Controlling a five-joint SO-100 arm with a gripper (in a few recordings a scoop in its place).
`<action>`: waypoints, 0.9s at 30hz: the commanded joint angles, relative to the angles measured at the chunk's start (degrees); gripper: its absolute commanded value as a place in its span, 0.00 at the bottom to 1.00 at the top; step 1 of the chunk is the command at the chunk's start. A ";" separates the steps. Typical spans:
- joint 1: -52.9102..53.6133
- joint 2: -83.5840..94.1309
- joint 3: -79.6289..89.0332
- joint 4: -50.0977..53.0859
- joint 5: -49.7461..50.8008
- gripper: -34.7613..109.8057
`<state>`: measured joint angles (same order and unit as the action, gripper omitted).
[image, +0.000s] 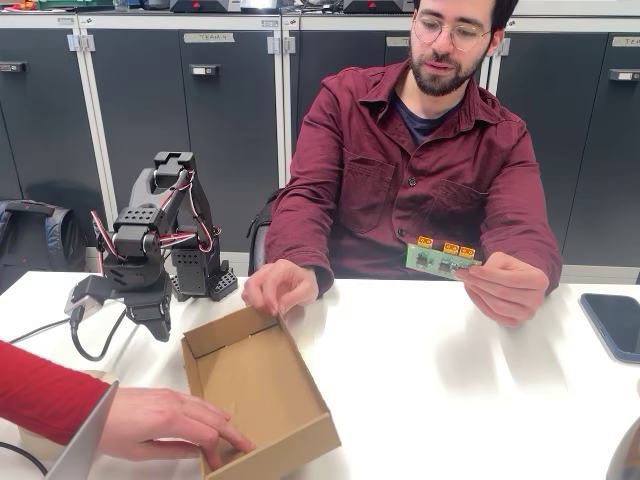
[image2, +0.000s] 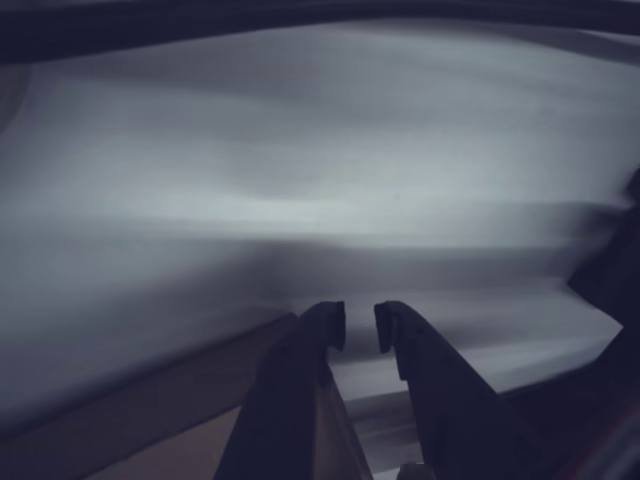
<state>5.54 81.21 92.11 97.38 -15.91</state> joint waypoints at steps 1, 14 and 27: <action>-0.09 0.09 -1.58 0.09 -0.18 0.27; 0.00 -0.97 -3.78 1.49 0.00 0.28; 0.00 -1.05 -4.04 1.85 0.09 0.31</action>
<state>5.54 79.80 90.70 98.79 -15.91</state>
